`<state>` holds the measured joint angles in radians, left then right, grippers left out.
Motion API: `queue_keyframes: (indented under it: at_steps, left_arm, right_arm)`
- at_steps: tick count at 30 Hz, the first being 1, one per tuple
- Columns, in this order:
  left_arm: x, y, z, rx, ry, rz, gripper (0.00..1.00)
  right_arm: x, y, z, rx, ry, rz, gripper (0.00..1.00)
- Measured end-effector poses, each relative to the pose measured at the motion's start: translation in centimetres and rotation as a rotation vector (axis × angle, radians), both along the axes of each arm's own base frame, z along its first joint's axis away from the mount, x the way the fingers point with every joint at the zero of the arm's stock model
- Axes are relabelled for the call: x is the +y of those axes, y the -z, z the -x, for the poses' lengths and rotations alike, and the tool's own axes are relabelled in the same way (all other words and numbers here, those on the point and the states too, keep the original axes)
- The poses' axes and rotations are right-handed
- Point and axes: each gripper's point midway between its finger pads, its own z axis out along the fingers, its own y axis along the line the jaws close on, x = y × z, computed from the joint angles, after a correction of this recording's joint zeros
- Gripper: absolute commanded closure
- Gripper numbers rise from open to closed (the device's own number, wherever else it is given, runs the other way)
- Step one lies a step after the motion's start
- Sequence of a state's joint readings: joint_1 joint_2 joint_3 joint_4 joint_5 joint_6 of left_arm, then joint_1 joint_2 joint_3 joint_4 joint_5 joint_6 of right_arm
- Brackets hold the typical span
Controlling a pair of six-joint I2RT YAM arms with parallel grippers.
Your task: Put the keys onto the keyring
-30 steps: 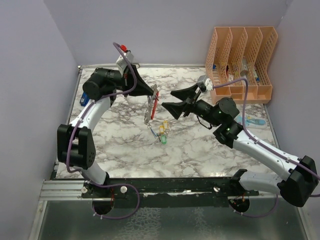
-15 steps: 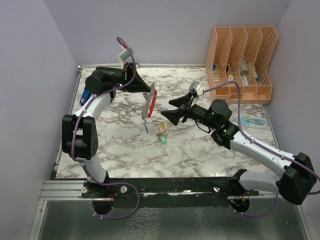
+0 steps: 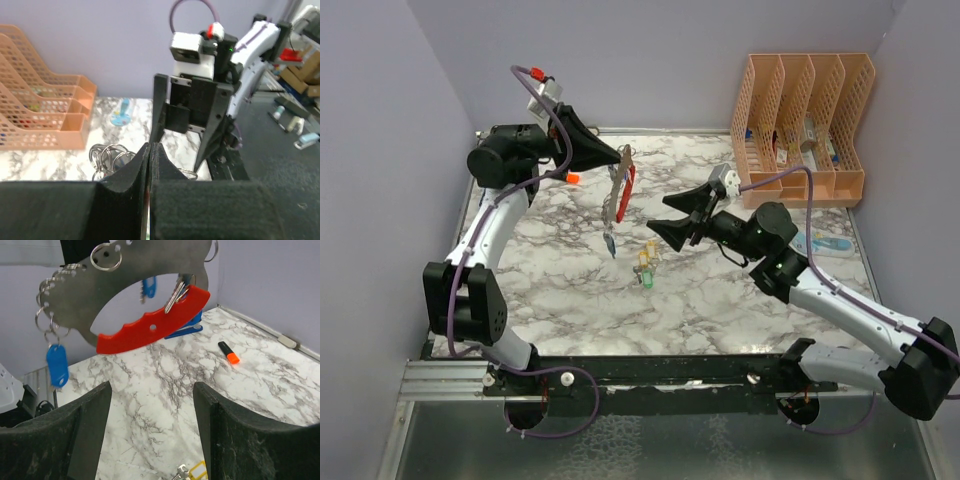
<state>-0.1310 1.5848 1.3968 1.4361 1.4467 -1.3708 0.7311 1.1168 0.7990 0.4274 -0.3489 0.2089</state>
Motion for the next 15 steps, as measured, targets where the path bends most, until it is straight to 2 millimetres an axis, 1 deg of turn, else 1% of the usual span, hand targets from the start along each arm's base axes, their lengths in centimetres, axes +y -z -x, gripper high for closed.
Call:
queue_keyframes:
  at_steps: [3,6,8,9,10,12,14,15]
  left_arm:
    - [-0.2,-1.7,-0.9,-0.033,-0.062,0.056,1.0]
    - [-0.3,-4.3,-1.8,-0.091,-0.165,0.111,1.0]
    - [-0.2,-5.3,-2.3,-0.133,-0.229,0.13,1.0]
    - [-0.2,-5.5,-2.7,-0.15,-0.262,0.132,1.0]
    - [-0.2,-5.4,-3.3,-0.171,-0.3,0.128,1.0]
    - [-0.2,-4.4,-4.6,-0.178,-0.364,0.099,1.0]
    - [-0.2,-2.6,-6.1,-0.167,-0.428,0.048,1.0]
    - [-0.2,-1.4,-6.9,-0.155,-0.462,0.013,1.0]
  right_arm:
    - [-0.3,-0.8,0.3,-0.025,0.002,-0.012,0.33]
    - [-0.4,-1.0,0.3,-0.04,0.004,-0.01,0.33]
    - [-0.4,-1.0,0.3,-0.045,0.005,-0.005,0.33]
    - [-0.4,-1.0,0.3,-0.047,0.006,-0.004,0.33]
    - [-0.4,-0.9,0.2,-0.046,0.006,0.0,0.34]
    - [-0.2,-0.9,0.0,-0.042,0.008,0.009,0.34]
    - [-0.1,-0.9,-0.4,-0.038,0.017,0.016,0.36]
    - [0.0,-0.8,-0.6,-0.031,0.022,0.022,0.38]
